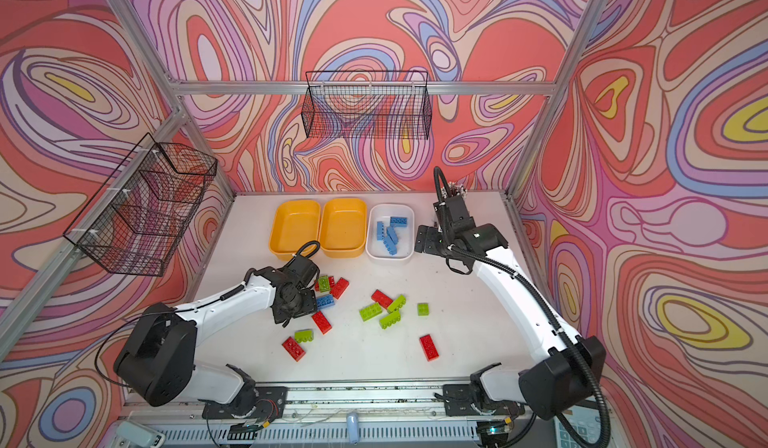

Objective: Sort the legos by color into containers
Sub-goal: 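Move the left gripper back to the pile and grasp another blue brick, then lift the blue brick, carry it to the white tray and release it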

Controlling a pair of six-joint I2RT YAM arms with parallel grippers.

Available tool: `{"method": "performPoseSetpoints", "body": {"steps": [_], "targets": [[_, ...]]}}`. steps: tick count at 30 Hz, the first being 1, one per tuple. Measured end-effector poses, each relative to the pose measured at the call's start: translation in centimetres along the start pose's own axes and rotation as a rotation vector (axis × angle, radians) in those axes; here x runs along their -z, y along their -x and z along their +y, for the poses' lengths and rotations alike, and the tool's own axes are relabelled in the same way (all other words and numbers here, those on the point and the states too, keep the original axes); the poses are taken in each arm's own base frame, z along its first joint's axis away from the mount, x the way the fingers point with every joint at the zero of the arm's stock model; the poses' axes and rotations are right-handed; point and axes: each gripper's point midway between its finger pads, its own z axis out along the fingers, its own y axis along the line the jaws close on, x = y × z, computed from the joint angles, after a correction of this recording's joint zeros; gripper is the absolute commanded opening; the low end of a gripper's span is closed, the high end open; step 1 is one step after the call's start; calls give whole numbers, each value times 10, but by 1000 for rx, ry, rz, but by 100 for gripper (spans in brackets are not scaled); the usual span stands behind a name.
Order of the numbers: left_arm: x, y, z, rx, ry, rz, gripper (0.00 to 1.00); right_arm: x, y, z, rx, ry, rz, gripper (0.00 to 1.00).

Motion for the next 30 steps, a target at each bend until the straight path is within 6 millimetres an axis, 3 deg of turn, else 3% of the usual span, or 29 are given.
{"method": "performPoseSetpoints", "body": {"steps": [9, 16, 22, 30], "targets": [[-13, 1, 1, -25, 20, 30, 79, -2, -2, -3, 1, -15, 6, 98], [-15, 16, 5, -28, 24, 29, 79, -2, -4, -5, 1, -23, 11, 98], [-22, 23, 6, -46, 21, 48, 71, -2, -5, -6, 0, -32, 16, 98], [-24, 25, 3, -60, 11, 53, 49, -3, -7, -10, -12, -50, 19, 98]]}}
